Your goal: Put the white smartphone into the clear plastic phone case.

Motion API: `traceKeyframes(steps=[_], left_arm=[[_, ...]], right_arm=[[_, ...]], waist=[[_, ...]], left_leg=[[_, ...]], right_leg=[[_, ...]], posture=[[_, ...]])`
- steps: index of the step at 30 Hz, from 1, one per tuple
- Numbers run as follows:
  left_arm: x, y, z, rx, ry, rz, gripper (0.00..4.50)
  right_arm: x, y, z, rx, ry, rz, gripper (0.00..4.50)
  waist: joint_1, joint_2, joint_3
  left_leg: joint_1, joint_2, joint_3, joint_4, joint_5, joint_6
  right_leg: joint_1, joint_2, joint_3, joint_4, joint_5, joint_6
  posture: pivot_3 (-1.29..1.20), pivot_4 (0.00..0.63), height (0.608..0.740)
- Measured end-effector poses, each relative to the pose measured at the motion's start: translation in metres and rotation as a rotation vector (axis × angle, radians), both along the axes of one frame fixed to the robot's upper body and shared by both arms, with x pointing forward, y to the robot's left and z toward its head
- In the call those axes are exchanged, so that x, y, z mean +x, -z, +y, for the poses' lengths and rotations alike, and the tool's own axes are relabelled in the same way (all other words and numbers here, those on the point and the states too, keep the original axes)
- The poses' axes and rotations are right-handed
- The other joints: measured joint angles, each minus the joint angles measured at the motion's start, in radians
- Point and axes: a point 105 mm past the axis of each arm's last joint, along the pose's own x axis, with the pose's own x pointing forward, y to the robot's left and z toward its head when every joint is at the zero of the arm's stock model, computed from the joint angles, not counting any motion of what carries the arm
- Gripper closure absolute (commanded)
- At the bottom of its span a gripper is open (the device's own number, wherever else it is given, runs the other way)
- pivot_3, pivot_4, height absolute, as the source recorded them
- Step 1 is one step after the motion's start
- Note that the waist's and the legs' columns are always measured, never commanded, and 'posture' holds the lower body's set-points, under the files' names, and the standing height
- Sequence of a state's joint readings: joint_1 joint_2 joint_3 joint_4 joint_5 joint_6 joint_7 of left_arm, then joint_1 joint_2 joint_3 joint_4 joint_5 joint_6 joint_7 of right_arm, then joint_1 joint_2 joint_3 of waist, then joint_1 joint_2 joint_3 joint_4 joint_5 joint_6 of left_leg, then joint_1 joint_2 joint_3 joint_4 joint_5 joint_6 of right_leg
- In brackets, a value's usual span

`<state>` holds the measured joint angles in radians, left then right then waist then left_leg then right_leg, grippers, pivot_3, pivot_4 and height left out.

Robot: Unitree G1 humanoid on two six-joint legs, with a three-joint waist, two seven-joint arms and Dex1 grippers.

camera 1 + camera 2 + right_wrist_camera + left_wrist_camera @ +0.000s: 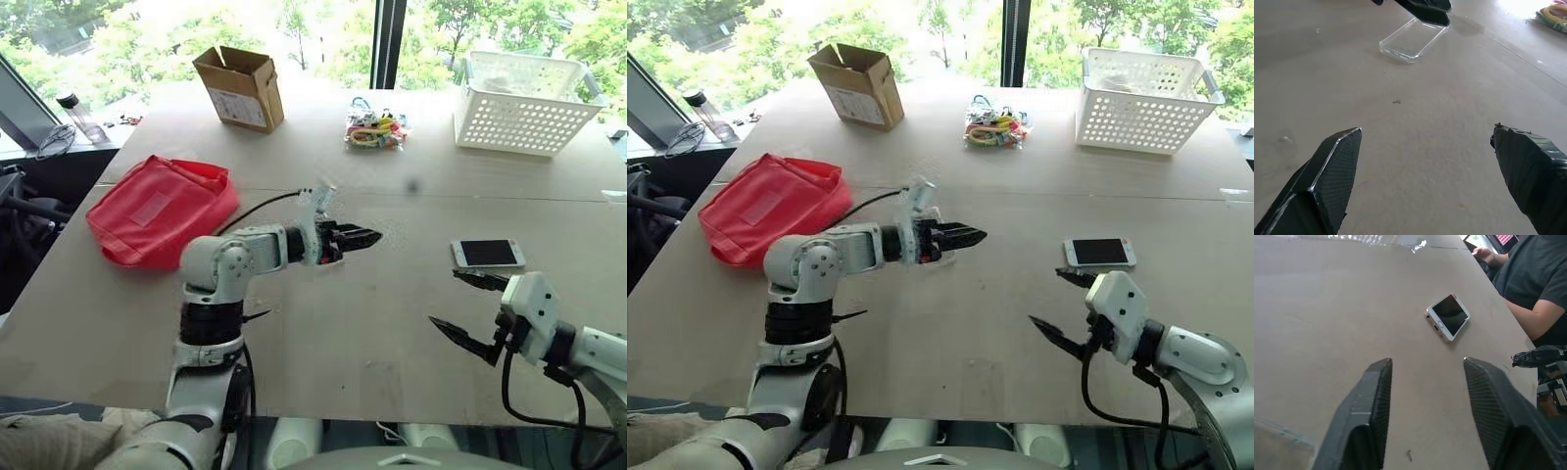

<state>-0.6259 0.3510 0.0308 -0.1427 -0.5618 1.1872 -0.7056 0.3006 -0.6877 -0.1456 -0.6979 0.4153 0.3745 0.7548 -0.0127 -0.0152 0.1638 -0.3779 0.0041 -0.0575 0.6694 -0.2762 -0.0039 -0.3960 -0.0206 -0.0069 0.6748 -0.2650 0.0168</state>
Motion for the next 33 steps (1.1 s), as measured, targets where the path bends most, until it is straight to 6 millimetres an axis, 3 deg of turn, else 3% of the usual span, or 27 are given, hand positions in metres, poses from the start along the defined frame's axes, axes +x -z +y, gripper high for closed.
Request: traceKeyframes(steps=[1,3,6,9,17,21,22,26,32,33], left_arm=[[0.004,-0.002,0.012,0.059,0.032,-0.082,0.30],[0.009,-0.003,0.033,0.140,0.115,-0.181,0.30],[0.005,0.001,0.040,0.181,0.264,-0.233,0.30],[0.011,0.017,0.061,0.353,0.454,-0.336,0.30],[0.031,0.048,0.069,0.555,0.655,-0.437,0.30],[0.039,0.050,0.070,0.614,0.674,-0.502,2.14],[0.040,0.050,0.070,0.610,0.673,-0.505,2.42],[0.042,0.050,0.070,0.547,0.617,-0.460,4.36],[0.023,0.058,0.055,0.353,0.573,-0.292,4.44],[0.017,0.053,0.045,0.302,0.521,-0.246,4.44]], right_arm=[[-0.002,0.002,0.000,0.004,0.004,0.008,0.00],[-0.004,0.005,-0.001,0.009,0.014,0.025,0.00],[-0.004,0.004,0.000,0.014,0.017,0.019,0.00],[-0.003,0.003,0.001,0.026,0.025,0.011,0.00],[-0.004,0.002,0.003,0.024,0.042,-0.001,0.00],[-0.003,0.001,0.003,0.025,0.071,-0.012,0.00],[-0.003,0.001,0.003,0.028,0.079,-0.013,0.00],[-0.004,0.000,0.004,0.027,0.095,-0.022,0.00],[-0.004,0.002,0.008,0.046,0.109,-0.014,0.00],[-0.004,0.004,0.010,0.049,0.104,-0.004,0.00]], waist=[[0.000,0.000,0.000],[0.003,0.000,0.000],[0.009,0.000,0.000],[0.012,0.000,0.000],[0.025,0.000,0.001],[0.021,-0.001,0.000],[0.021,0.000,0.000],[0.020,-0.001,0.000],[0.003,-0.001,0.000],[0.000,-0.001,0.001]], left_leg=[[0.000,0.000,0.001,0.000,0.000,0.000],[0.000,0.000,0.001,0.000,0.000,0.000],[-0.002,-0.001,0.002,0.000,-0.002,0.004],[-0.002,-0.002,0.005,0.000,-0.003,0.005],[-0.004,-0.002,0.008,0.001,-0.005,0.009],[-0.003,-0.002,0.008,0.001,-0.005,0.009],[-0.003,-0.002,0.008,0.001,-0.005,0.009],[-0.002,-0.002,0.008,0.002,-0.005,0.009],[-0.003,0.001,0.002,0.002,-0.005,0.009],[-0.004,0.001,0.001,0.002,-0.005,0.009]], right_leg=[[0.000,0.000,0.000,0.000,0.000,0.000],[0.000,0.000,0.001,-0.001,0.000,0.000],[0.000,-0.001,0.000,-0.003,0.000,0.000],[0.000,0.000,-0.001,-0.004,0.000,0.000],[-0.001,0.002,-0.003,-0.005,0.000,0.000],[-0.001,0.002,-0.003,-0.005,0.000,0.000],[-0.001,0.002,-0.003,-0.004,0.000,0.000],[-0.001,0.002,-0.003,-0.002,0.000,0.000],[-0.001,0.001,-0.001,-0.002,0.000,0.000],[-0.001,0.001,0.000,-0.002,0.000,0.000]], posture=[[0.00,0.150,0.740],[0.00,0.150,0.740],[0.00,0.150,0.740],[0.00,0.150,0.740],[0.00,0.150,0.740],[0.00,0.150,0.740],[0.00,0.150,0.740],[0.00,0.150,0.740],[0.00,0.150,0.740],[0.00,0.150,0.740]])
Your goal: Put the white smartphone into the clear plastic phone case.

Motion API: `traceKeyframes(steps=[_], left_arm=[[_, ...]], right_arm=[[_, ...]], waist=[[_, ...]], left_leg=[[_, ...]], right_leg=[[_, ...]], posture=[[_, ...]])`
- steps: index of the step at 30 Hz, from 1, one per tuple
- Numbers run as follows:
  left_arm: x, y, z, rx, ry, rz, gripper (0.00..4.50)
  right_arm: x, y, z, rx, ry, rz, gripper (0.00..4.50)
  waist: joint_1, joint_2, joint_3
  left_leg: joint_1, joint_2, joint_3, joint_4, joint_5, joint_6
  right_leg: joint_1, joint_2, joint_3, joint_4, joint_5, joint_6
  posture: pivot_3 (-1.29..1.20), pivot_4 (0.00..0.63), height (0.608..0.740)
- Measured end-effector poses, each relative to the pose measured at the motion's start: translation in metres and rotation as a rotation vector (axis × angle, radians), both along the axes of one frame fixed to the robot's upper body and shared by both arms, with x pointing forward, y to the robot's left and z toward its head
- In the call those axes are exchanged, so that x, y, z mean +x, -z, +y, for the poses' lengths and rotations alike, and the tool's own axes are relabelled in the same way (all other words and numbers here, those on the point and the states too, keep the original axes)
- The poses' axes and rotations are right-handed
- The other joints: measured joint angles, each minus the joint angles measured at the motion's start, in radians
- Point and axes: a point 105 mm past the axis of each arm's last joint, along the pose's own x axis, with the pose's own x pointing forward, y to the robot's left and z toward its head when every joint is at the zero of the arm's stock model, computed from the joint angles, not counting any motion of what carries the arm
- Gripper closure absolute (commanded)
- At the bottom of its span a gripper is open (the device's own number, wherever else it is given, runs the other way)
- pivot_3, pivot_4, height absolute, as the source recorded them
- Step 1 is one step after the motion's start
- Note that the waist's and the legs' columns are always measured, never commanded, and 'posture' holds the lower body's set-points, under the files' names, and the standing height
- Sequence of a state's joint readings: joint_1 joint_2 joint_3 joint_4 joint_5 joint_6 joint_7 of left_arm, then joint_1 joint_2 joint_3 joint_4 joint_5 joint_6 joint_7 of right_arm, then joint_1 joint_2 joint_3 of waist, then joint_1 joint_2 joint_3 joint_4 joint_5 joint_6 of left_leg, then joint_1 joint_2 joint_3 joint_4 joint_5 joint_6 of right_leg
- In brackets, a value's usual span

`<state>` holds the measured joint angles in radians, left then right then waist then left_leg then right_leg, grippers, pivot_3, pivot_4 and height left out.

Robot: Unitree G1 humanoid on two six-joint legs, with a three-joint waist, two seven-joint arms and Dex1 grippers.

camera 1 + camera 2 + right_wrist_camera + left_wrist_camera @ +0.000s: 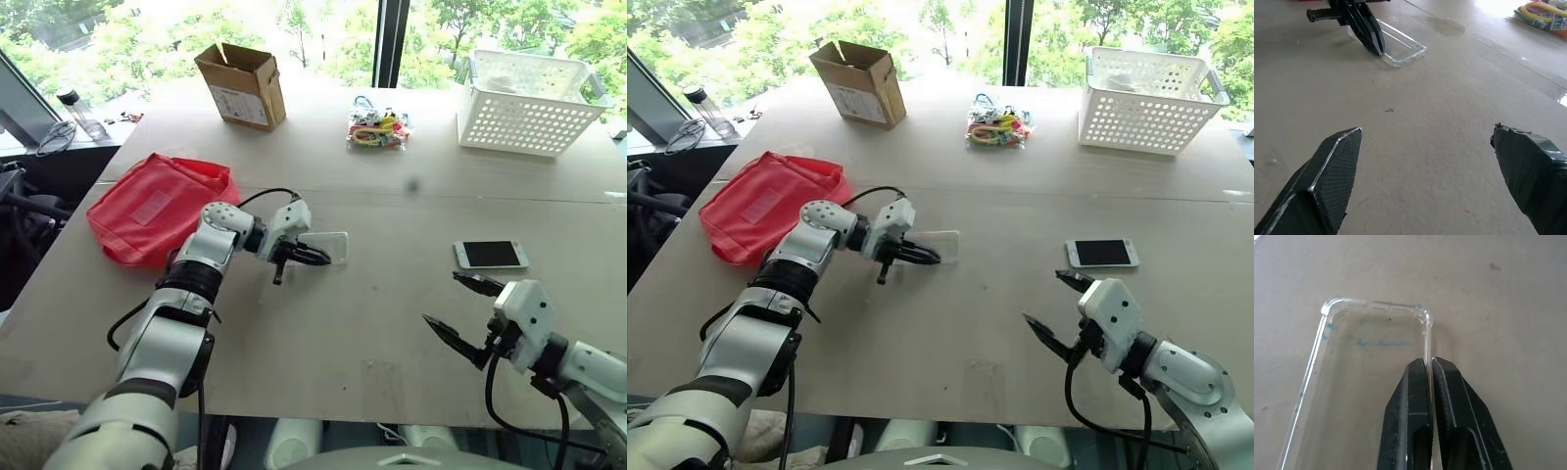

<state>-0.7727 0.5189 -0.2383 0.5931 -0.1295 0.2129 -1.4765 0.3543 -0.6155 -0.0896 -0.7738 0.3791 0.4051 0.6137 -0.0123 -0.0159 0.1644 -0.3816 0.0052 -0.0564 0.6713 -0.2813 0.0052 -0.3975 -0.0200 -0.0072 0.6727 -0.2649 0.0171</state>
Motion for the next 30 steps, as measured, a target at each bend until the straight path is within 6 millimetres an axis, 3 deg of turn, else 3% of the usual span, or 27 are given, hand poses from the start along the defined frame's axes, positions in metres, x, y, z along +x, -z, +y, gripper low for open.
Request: traceKeyframes(steps=[4,6,13,16,19,23,24,26,30], left_arm=[[-0.015,-0.013,-0.032,-0.075,-0.070,0.020,4.44],[-0.020,-0.010,-0.043,-0.080,-0.073,0.012,4.44],[-0.027,0.004,-0.062,-0.036,-0.028,-0.027,4.44],[-0.034,0.010,-0.065,-0.010,0.050,-0.050,3.63],[-0.033,0.009,-0.062,-0.013,0.076,-0.107,2.31],[-0.050,-0.004,-0.055,-0.128,0.097,-0.114,0.42],[-0.054,-0.009,-0.053,-0.155,0.100,-0.118,0.13],[-0.065,-0.019,-0.047,-0.210,0.070,-0.120,0.13],[-0.068,-0.025,-0.041,-0.248,-0.031,-0.140,0.13]], right_arm=[[0.006,-0.005,0.002,0.004,-0.002,-0.024,0.00],[0.008,-0.005,0.001,0.000,-0.007,-0.028,0.00],[0.022,-0.005,-0.011,-0.062,0.002,-0.036,0.00],[0.029,-0.005,-0.021,-0.107,0.036,-0.040,0.00],[0.033,-0.001,-0.034,-0.150,0.066,0.033,0.00],[0.036,-0.008,-0.045,-0.184,0.004,0.135,0.00],[0.040,-0.013,-0.050,-0.201,0.002,0.131,0.00],[0.059,-0.030,-0.061,-0.221,0.033,0.087,0.00],[0.080,-0.037,-0.077,-0.292,0.095,0.102,0.00]], waist=[[0.001,0.000,0.000],[0.002,0.000,0.000],[0.001,0.000,0.000],[0.002,0.000,0.000],[0.002,0.000,0.000],[-0.004,0.001,0.000],[-0.002,0.001,0.000],[-0.004,0.001,0.001],[0.005,0.001,0.001]], left_leg=[[0.001,0.000,0.000,0.000,0.000,0.000],[0.002,0.000,0.000,0.000,0.000,0.000],[0.003,-0.001,0.002,0.000,0.000,0.000],[0.003,-0.001,0.003,0.000,0.000,0.000],[0.003,-0.001,0.003,0.000,0.000,0.000],[0.003,0.000,0.006,0.000,0.000,0.000],[0.003,0.000,0.006,0.000,0.000,0.000],[0.004,0.001,0.006,0.000,0.000,0.000],[0.004,0.000,0.005,0.000,0.000,0.000]], right_leg=[[0.000,0.000,0.001,0.001,0.000,0.000],[0.001,0.000,0.001,0.003,0.000,0.000],[0.001,0.001,0.002,0.004,0.000,0.000],[0.000,0.000,0.003,0.003,0.000,0.000],[0.000,0.000,0.003,0.003,0.000,0.000],[0.000,0.000,0.006,0.003,0.000,0.000],[0.000,0.000,0.006,0.003,0.000,0.000],[0.000,0.000,0.006,0.003,0.000,0.000],[0.000,0.000,0.005,0.003,0.000,0.000]], posture=[[0.00,0.150,0.740],[0.00,0.150,0.740],[0.00,0.150,0.740],[0.00,0.150,0.740],[0.00,0.150,0.740],[0.00,0.150,0.740],[0.00,0.150,0.740],[0.00,0.150,0.740],[0.00,0.150,0.740]])
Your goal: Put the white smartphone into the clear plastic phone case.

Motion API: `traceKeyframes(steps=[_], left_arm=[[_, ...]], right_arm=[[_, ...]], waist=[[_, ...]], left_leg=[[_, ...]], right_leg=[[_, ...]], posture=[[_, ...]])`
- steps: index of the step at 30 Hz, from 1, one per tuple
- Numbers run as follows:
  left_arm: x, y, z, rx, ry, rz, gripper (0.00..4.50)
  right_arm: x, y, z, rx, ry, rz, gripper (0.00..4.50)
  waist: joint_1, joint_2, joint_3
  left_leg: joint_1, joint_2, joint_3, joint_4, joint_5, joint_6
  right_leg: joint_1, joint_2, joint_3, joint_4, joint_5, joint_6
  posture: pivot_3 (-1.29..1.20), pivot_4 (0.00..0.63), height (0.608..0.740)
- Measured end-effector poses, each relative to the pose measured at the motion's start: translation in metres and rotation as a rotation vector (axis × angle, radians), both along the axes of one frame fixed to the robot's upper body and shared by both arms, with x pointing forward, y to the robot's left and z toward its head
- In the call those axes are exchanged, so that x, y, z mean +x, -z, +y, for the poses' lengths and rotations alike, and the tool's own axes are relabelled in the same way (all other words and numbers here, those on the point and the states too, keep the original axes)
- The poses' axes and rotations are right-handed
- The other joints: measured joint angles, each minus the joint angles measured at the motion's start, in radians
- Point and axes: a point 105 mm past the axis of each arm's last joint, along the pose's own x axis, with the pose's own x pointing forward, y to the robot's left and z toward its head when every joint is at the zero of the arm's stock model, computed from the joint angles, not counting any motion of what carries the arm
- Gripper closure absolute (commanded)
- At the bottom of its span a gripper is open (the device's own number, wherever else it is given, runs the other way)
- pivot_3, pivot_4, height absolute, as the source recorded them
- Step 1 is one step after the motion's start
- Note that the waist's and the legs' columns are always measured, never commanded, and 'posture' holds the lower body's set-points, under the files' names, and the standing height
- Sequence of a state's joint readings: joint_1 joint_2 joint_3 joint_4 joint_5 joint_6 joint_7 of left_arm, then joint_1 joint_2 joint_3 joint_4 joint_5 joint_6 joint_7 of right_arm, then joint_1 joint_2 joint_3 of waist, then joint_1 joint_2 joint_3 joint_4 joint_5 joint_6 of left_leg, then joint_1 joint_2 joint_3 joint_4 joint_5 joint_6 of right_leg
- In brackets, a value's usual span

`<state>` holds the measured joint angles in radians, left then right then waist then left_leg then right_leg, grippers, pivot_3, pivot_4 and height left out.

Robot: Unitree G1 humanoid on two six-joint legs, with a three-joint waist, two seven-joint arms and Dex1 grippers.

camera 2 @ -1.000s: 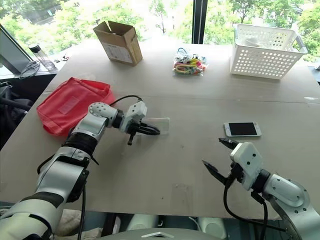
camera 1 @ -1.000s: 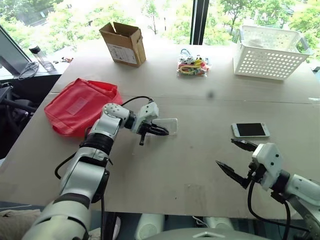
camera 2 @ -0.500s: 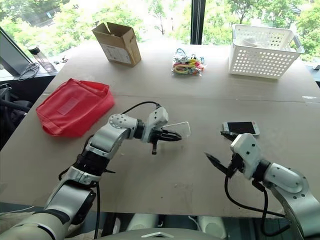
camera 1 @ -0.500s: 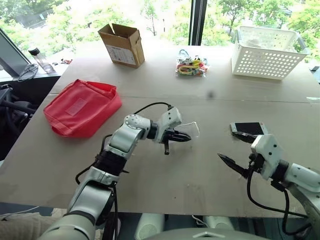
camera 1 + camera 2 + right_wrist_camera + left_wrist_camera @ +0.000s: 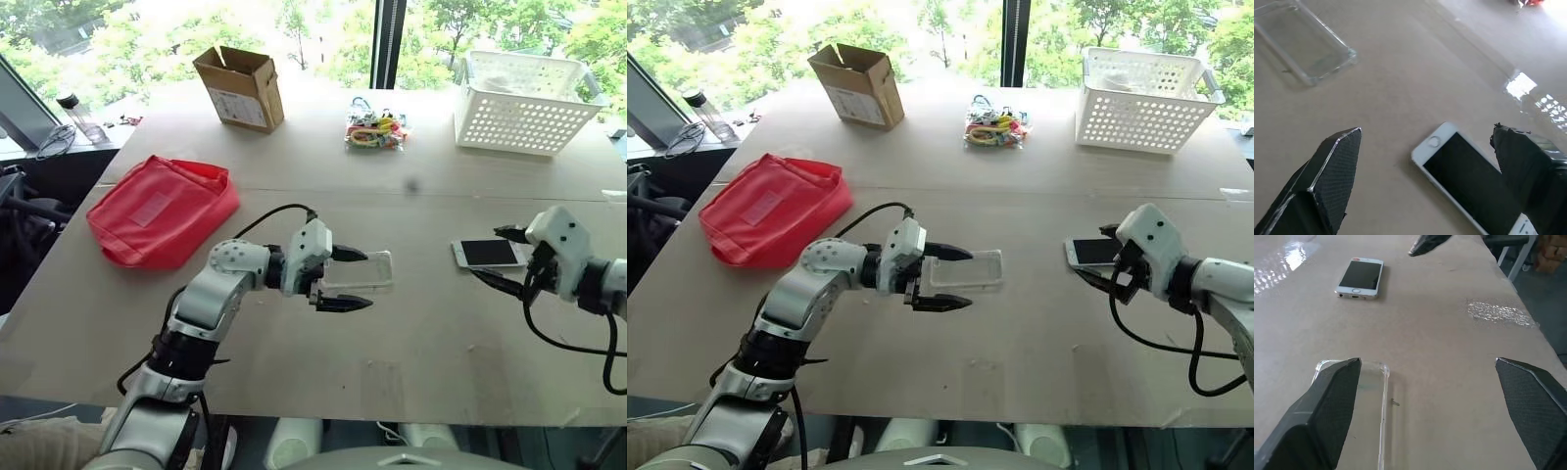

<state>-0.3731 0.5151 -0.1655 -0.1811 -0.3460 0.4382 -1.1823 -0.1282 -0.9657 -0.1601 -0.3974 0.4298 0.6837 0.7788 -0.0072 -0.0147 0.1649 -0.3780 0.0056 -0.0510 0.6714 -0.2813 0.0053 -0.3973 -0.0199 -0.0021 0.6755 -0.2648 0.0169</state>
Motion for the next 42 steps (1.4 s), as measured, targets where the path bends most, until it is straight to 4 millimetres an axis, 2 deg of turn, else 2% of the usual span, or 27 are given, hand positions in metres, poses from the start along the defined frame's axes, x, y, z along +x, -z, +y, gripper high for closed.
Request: traceKeyframes(steps=[4,7,9,12,14,18,24,27,32,36,42], left_arm=[[0.006,-0.003,0.003,-0.039,-0.135,-0.018,0.13],[0.007,-0.003,0.008,-0.057,-0.218,-0.034,0.13],[0.008,0.000,0.014,-0.061,-0.265,-0.026,0.13],[0.007,0.003,0.017,-0.065,-0.296,-0.018,0.13],[0.007,0.003,0.018,-0.067,-0.303,-0.022,0.13],[0.007,0.000,0.015,-0.077,-0.294,-0.027,0.13],[0.002,-0.006,0.012,-0.097,-0.237,-0.023,0.13],[-0.006,-0.014,0.010,-0.132,-0.180,-0.025,0.13],[-0.012,-0.022,0.016,-0.156,-0.161,-0.035,0.13],[-0.013,-0.021,0.018,-0.153,-0.164,-0.030,0.13],[-0.015,-0.021,0.019,-0.153,-0.166,-0.026,0.13]], right_arm=[[0.023,0.012,-0.016,-0.037,0.112,0.055,0.00],[0.023,0.022,-0.034,-0.108,0.150,0.111,0.00],[0.024,0.023,-0.045,-0.163,0.168,0.121,0.00],[0.037,0.017,-0.065,-0.192,0.263,0.085,0.00],[0.048,0.011,-0.066,-0.185,0.294,0.048,0.00],[0.072,0.005,-0.066,-0.330,0.255,-0.050,0.00],[0.101,0.008,-0.062,-0.409,0.158,-0.061,0.00],[0.106,0.016,-0.067,-0.465,0.106,-0.027,0.00],[0.099,0.022,-0.072,-0.525,-0.008,0.037,0.00],[0.073,0.028,-0.072,-0.542,-0.180,0.129,0.00],[0.025,0.046,-0.046,-0.406,-0.387,0.276,0.00]], waist=[[0.001,0.000,0.000],[0.006,0.000,0.000],[0.005,0.001,0.000],[0.003,0.001,0.000],[-0.004,0.001,0.000],[-0.007,0.001,0.000],[-0.006,0.001,0.001],[-0.004,0.001,0.001],[-0.003,0.001,0.001],[0.003,0.001,0.001],[0.001,0.001,0.001]], left_leg=[[-0.001,0.000,0.001,0.000,0.000,0.000],[-0.002,0.000,0.001,-0.001,0.000,0.000],[-0.002,0.000,0.001,-0.001,0.000,0.000],[-0.001,0.000,0.003,-0.001,0.000,0.000],[-0.001,0.000,0.003,-0.001,0.000,0.000],[0.000,0.000,0.004,-0.001,0.000,0.000],[-0.002,0.000,0.006,-0.001,0.000,0.000],[-0.004,0.000,0.009,-0.002,0.000,0.000],[-0.003,0.000,0.012,-0.002,-0.001,0.001],[-0.003,0.001,0.012,-0.002,-0.001,0.002],[-0.002,0.002,0.012,-0.002,-0.001,0.002]], right_leg=[[0.000,-0.001,0.001,-0.001,0.000,0.000],[-0.001,-0.006,0.000,-0.002,0.000,0.000],[-0.001,-0.007,0.000,-0.003,0.000,0.000],[-0.001,-0.007,0.000,-0.003,0.000,0.000],[-0.001,-0.007,0.001,-0.002,0.000,0.000],[-0.001,-0.006,0.002,-0.002,0.000,0.000],[-0.004,-0.007,0.002,-0.002,0.000,0.000],[-0.005,-0.009,0.002,-0.003,0.000,0.000],[-0.005,-0.010,0.002,-0.004,0.000,0.001],[-0.005,-0.011,0.001,-0.004,0.000,0.001],[-0.004,-0.011,0.001,-0.002,0.000,0.001]], posture=[[0.00,0.150,0.740],[0.00,0.150,0.740],[0.00,0.150,0.740],[0.00,0.150,0.740],[0.00,0.150,0.740],[0.00,0.150,0.740],[0.00,0.150,0.740],[0.00,0.150,0.740],[0.00,0.150,0.740],[0.00,0.150,0.740],[0.00,0.150,0.740]])
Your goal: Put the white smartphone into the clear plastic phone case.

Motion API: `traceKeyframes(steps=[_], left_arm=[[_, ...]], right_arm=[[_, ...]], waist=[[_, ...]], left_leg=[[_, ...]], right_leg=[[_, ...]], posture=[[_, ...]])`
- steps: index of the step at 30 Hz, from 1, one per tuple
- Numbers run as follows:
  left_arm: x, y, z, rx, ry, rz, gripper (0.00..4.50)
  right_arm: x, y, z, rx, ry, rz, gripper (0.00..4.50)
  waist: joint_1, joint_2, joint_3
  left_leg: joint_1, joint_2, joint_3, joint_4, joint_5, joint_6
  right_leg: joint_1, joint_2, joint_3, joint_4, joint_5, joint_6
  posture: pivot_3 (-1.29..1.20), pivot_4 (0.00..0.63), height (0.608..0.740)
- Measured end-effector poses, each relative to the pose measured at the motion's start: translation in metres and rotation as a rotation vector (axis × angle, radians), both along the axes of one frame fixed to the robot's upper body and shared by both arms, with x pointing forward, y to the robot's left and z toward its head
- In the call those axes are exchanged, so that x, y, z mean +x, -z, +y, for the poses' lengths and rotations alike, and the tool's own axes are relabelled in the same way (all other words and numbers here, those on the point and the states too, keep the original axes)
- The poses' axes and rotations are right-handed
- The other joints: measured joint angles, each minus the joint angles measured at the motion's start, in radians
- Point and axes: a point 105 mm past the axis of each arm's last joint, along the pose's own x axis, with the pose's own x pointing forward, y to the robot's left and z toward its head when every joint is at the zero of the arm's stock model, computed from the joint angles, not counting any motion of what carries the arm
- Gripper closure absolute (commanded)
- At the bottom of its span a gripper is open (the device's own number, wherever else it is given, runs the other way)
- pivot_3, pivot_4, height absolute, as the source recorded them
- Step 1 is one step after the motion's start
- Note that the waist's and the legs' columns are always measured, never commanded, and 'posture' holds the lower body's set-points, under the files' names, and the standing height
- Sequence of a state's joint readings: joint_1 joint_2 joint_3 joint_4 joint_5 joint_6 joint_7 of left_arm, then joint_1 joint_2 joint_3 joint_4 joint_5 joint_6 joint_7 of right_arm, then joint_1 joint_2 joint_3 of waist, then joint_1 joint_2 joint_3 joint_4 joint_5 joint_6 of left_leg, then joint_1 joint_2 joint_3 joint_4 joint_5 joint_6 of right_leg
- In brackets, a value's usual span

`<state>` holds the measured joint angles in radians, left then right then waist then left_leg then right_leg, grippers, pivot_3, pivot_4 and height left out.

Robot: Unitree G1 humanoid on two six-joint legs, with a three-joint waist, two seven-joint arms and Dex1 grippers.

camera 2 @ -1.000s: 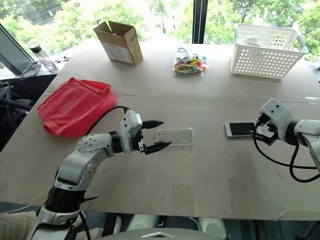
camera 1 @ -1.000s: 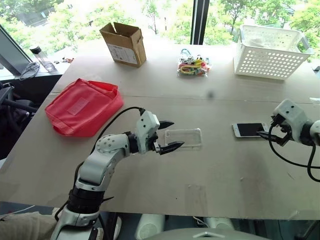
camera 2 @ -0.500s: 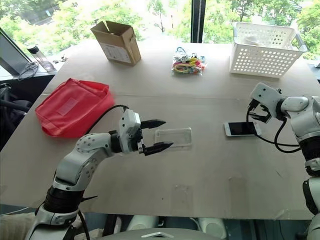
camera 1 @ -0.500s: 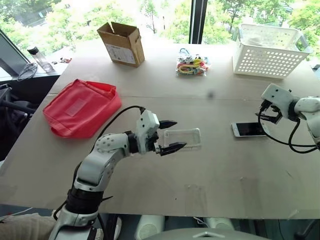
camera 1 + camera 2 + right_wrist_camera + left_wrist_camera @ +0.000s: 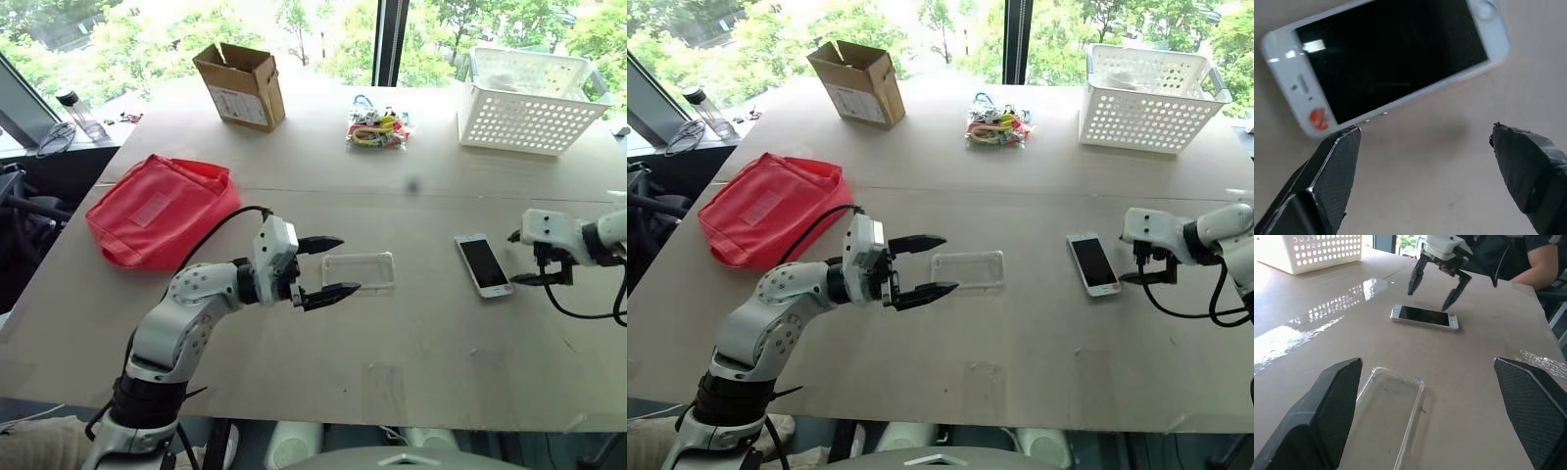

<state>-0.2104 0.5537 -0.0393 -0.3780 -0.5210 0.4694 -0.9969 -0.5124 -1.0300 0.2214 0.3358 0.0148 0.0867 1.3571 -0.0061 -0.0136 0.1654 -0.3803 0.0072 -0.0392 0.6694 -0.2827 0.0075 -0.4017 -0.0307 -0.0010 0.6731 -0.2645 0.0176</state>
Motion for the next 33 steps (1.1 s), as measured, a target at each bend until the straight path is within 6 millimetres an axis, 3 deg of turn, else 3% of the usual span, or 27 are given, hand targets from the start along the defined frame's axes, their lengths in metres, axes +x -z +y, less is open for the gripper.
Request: traceKeyframes(steps=[7,11,16,20,27,31,33], left_arm=[[0.000,-0.003,-0.002,-0.013,0.009,-0.001,0.13],[0.001,-0.006,-0.002,-0.013,0.011,-0.010,0.13],[0.001,-0.006,-0.001,-0.008,0.010,-0.010,0.13],[0.000,-0.004,-0.002,-0.007,0.011,-0.001,0.13],[0.001,-0.002,-0.007,-0.013,0.007,0.003,0.13],[0.000,-0.003,-0.010,-0.011,-0.003,-0.001,0.13],[-0.002,-0.004,-0.011,-0.010,-0.002,-0.008,0.13]], right_arm=[[-0.030,0.013,0.062,0.183,-0.086,0.017,0.00],[-0.047,0.004,0.084,0.252,-0.124,0.032,0.00],[-0.057,0.000,0.077,0.215,-0.087,0.059,0.00],[-0.065,0.009,0.080,0.202,-0.091,0.093,0.00],[-0.063,0.021,0.120,0.262,-0.196,0.100,0.00],[-0.051,-0.003,0.154,0.400,-0.283,-0.009,0.00],[-0.044,-0.014,0.155,0.408,-0.303,-0.038,0.00]], waist=[[-0.007,0.000,0.000],[-0.002,0.000,0.000],[0.003,0.000,0.000],[0.001,0.000,0.000],[-0.006,0.000,0.000],[-0.009,-0.001,0.001],[-0.004,-0.001,0.001]], left_leg=[[0.002,0.000,0.001,0.001,0.000,0.000],[0.001,-0.001,0.001,0.002,0.000,0.000],[0.000,-0.001,0.001,0.002,0.000,0.000],[0.001,-0.001,0.001,0.001,0.000,0.000],[0.002,-0.001,0.001,0.002,0.000,0.000],[0.001,-0.001,0.001,0.002,0.000,0.000],[0.001,-0.001,0.000,0.002,0.000,0.000]], right_leg=[[0.000,0.001,0.002,0.005,0.000,0.000],[0.000,0.001,0.001,0.004,0.000,0.000],[0.000,0.000,0.001,0.002,0.000,0.001],[0.000,0.001,0.001,0.003,0.000,0.001],[0.000,0.002,0.002,0.004,0.000,0.001],[0.000,0.002,0.002,0.004,0.000,0.001],[0.000,0.001,0.001,0.003,0.000,0.001]], posture=[[0.00,0.150,0.740],[0.00,0.150,0.740],[0.00,0.150,0.740],[0.00,0.150,0.740],[0.00,0.150,0.740],[0.00,0.150,0.740],[0.00,0.150,0.740]])
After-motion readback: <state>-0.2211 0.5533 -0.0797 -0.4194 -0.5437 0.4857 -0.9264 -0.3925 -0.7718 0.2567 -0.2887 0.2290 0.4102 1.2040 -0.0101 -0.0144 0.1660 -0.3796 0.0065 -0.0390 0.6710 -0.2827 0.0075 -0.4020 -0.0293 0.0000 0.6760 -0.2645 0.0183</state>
